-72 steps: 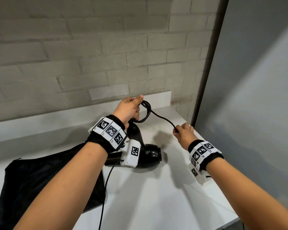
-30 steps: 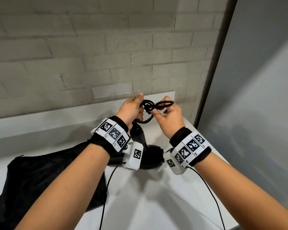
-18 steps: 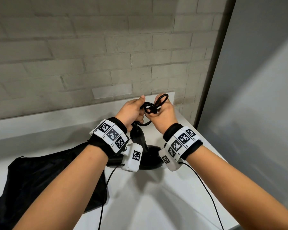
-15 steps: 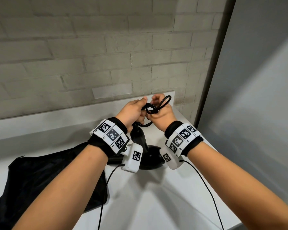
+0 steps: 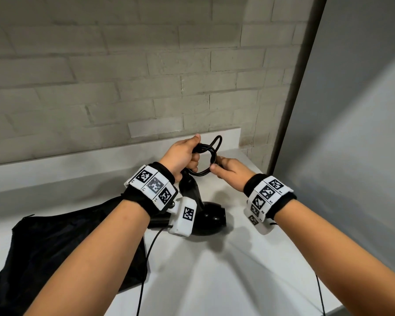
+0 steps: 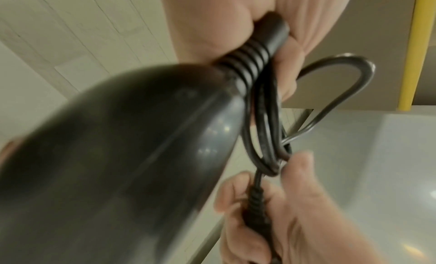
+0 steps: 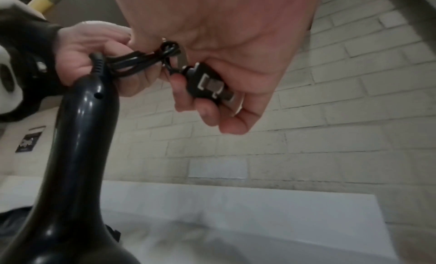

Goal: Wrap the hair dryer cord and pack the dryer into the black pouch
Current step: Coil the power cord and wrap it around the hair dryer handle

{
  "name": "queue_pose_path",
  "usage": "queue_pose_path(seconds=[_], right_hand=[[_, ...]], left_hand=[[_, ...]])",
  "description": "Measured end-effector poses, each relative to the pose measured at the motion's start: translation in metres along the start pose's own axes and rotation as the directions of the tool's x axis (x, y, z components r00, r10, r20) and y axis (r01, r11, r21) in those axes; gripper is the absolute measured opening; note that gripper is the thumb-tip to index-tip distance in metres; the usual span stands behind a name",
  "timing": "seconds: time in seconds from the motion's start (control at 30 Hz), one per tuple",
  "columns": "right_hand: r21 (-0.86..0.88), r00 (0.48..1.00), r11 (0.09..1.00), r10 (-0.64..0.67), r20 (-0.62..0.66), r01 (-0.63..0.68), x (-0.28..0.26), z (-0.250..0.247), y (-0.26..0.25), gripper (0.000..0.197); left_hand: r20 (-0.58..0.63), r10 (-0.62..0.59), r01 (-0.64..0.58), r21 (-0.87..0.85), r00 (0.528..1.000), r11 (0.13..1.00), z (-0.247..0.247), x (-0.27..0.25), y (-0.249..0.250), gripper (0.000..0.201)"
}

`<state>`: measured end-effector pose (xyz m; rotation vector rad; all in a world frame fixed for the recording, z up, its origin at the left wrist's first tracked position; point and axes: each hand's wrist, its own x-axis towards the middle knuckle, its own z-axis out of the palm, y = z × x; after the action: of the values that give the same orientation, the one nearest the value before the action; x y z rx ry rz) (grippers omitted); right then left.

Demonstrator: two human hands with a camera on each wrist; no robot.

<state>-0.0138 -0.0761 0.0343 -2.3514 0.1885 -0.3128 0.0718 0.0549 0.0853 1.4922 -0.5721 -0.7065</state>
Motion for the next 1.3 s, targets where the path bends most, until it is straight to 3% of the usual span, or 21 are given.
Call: queue_pose_path(seconds=[0.03, 0.13, 0.3, 0.53, 0.67, 0.73, 0.8, 0.87, 1.0, 1.3], right_hand=[[-0.051, 1.0, 0.999, 0.017, 0.024, -0.016, -0.002, -0.002, 0.003, 0.041], [-0.165, 0.992, 0.983, 0.095, 0.077, -0.081, -0.006, -0.008, 0.014, 0.025], [-0.281, 0.916, 0.888, 0.396, 0.06, -0.365, -0.021, -0.01, 0.063, 0.032], [-0.348, 0.874, 0.832, 0.481, 0.066, -0.431, -0.018, -0.003, 0.061, 0.027], [-0.253, 0.936, 0.914, 0.345, 0.069, -0.318, -0.013, 0.002, 0.037, 0.02], [-0.058, 0.973, 0.981, 0.189, 0.13, -0.183, -0.01, 0.006, 0.019, 0.014], [0.185, 0.987, 0.977, 0.078, 0.14, -0.103, -0.007, 0.008, 0.002, 0.016], [0.269, 0.995, 0.961, 0.049, 0.091, -0.072, -0.005, 0.008, -0.008, 0.028], [0.27, 0.999, 0.962, 0.049, -0.013, -0.044, -0.006, 0.005, -0.014, 0.036], [0.116, 0.972, 0.993, 0.055, -0.228, -0.03, 0.009, -0.025, -0.026, 0.018]], left_hand=[[0.002, -0.007, 0.007, 0.005, 1.0, 1.0, -0.001, 0.001, 0.0, 0.035], [-0.005, -0.032, 0.032, -0.041, 0.999, 0.999, -0.001, 0.003, 0.001, 0.036], [0.02, -0.005, 0.005, 0.024, 1.0, 1.0, 0.001, -0.001, 0.002, 0.034], [0.095, 0.037, -0.046, 0.102, 0.995, 0.994, 0.005, -0.004, 0.001, 0.023], [0.081, 0.046, -0.052, 0.08, 0.996, 0.995, 0.001, -0.004, 0.0, 0.021], [0.08, 0.051, -0.057, 0.072, 0.995, 0.996, -0.001, -0.004, -0.001, 0.021], [0.084, 0.059, -0.063, 0.047, 0.995, 0.997, -0.002, -0.004, -0.001, 0.021], [0.097, 0.067, -0.068, 0.015, 0.993, 0.998, -0.004, -0.004, -0.002, 0.022], [0.129, 0.05, -0.049, -0.016, 0.99, 0.999, -0.003, -0.006, -0.001, 0.029], [0.143, -0.03, 0.021, 0.067, 0.989, 0.998, 0.003, -0.009, 0.004, 0.034]])
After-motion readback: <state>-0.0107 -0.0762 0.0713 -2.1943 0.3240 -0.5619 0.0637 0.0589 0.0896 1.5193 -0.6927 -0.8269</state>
